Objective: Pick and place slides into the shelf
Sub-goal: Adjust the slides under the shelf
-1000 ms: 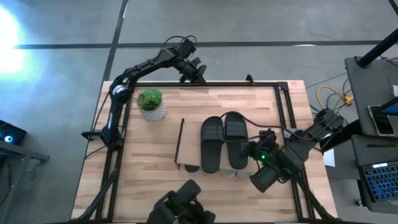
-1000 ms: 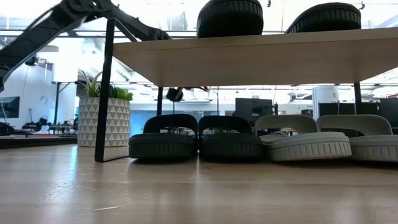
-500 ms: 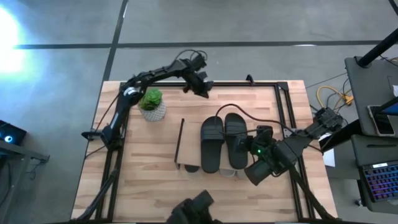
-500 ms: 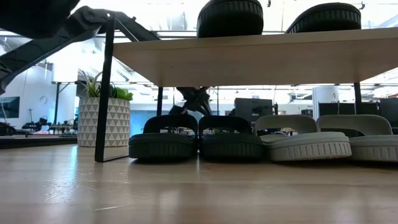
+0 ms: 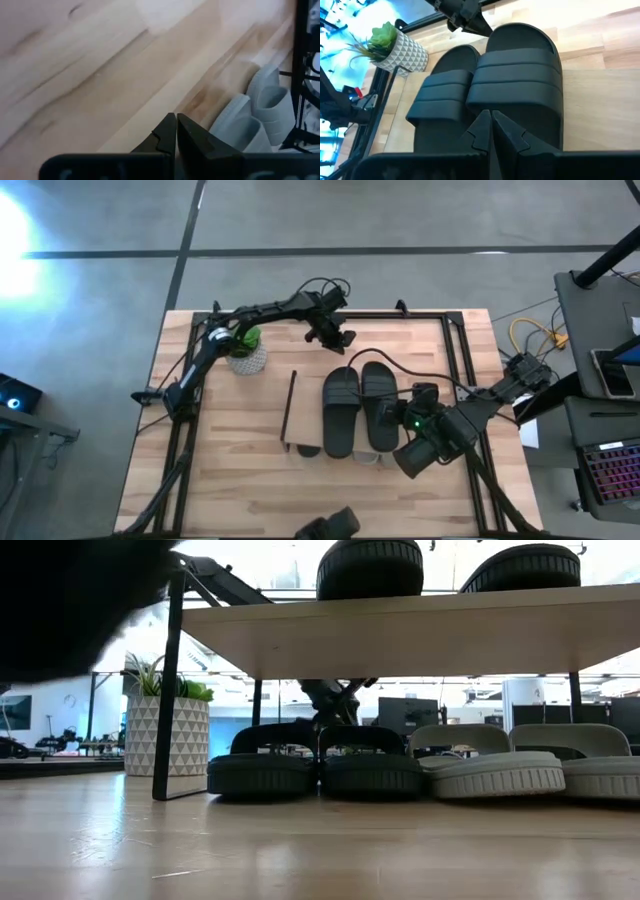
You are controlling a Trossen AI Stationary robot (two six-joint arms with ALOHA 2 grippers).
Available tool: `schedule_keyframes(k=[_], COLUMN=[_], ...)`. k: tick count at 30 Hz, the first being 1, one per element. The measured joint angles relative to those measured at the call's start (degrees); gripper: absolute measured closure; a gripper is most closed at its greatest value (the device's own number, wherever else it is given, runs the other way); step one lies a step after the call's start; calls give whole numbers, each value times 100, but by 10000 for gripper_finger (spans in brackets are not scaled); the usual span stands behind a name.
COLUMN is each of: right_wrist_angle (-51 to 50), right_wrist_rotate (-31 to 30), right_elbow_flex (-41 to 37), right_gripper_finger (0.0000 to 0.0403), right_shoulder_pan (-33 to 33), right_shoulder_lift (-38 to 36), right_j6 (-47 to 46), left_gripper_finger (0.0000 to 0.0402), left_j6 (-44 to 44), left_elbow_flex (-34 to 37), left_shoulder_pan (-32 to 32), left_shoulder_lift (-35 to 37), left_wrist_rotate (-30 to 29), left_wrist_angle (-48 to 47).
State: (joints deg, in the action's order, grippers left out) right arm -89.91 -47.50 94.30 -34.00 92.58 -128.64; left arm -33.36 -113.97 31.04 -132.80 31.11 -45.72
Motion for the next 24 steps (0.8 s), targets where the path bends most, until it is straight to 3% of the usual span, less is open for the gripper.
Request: schedule_keyframes(k=[4,7,10,13,19,24], right_wrist_angle=[14,20,24,16,11,3], right_wrist_rotate=[120,124,120,113,98,98], right_elbow_flex=[2,5,13,13,13,13], right_gripper_finger=[392,392,392,392,392,392], right_shoulder_pan=[-4,-26,-76,-128,-223,-267], right_shoulder_lift=[-24,-31,-49,-62,-62,-62], right_j6=[88,137,235,290,465,537], left_gripper_finger=[401,401,401,401,401,401], left_j6=[23,233,401,474,583,627], left_elbow_flex=[15,11,15,-7,-91,-49], left_shoulder_pan=[14,51,148,206,78,-114], left_shoulder_lift=[-10,-6,-21,-21,-6,-39], left_wrist_rotate=[652,815,1539,1702,3000,3199], left_wrist_angle=[-354,-775,-1348,-1615,-1624,-1481])
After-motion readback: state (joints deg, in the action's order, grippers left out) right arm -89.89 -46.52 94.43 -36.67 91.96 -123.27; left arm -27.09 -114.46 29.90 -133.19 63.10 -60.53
